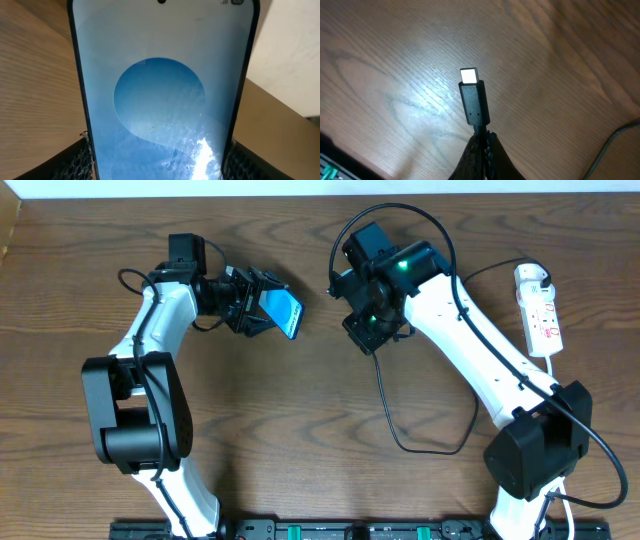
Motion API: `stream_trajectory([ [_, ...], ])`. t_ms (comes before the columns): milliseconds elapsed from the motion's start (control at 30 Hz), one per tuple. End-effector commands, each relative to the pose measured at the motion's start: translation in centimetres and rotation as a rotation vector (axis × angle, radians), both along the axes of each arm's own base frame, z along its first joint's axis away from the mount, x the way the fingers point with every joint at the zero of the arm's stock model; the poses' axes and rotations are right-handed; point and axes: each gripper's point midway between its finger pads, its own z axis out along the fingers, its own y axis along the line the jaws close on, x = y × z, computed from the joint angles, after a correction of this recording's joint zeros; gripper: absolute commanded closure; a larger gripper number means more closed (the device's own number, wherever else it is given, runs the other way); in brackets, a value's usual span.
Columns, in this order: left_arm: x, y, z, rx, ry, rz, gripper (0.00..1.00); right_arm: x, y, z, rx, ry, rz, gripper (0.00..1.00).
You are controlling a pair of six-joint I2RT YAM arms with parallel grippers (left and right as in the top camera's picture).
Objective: Plug charger to phone and switch on socket
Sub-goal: 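Carry the connector toward the phone's bottom port in the left gripper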
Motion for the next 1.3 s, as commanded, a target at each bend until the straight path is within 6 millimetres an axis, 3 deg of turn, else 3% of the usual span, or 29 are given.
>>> stream_trajectory([
  [0, 0.2, 0.5, 0.8, 0.048, -0.065, -0.019, 0.38, 0.1, -0.6, 1.1, -0.013, -0.041, -0.009, 0.99],
  [433, -0.2, 0.7, 0.4, 0.078, -0.079, -0.05, 0.39, -1.4, 1.9, 1.2, -0.009, -0.065, 0.131, 0.99],
  [667, -1.3, 0.6, 0.1, 0.097, -0.097, -0.116, 0.39, -1.8, 3.0, 1.3, 0.007, -0.073, 0.154, 0.99],
  [700, -1.4, 0.6, 0.1, 0.106, -0.119, -0.14, 0.43, -1.8, 3.0, 1.3, 0.011, -0.072, 0.154, 0.99],
  [967, -1.4, 1.7, -1.0, 0.194, -0.122, -0.148, 0.45, -1.6, 3.2, 1.4, 0.024, -0.072, 0.126, 0.99],
  [1267, -1.4, 2.0, -1.3, 0.221, -0.113, -0.143, 0.44, -1.8, 4.7, 0.7, 0.051, -0.068, 0.155, 0.99],
])
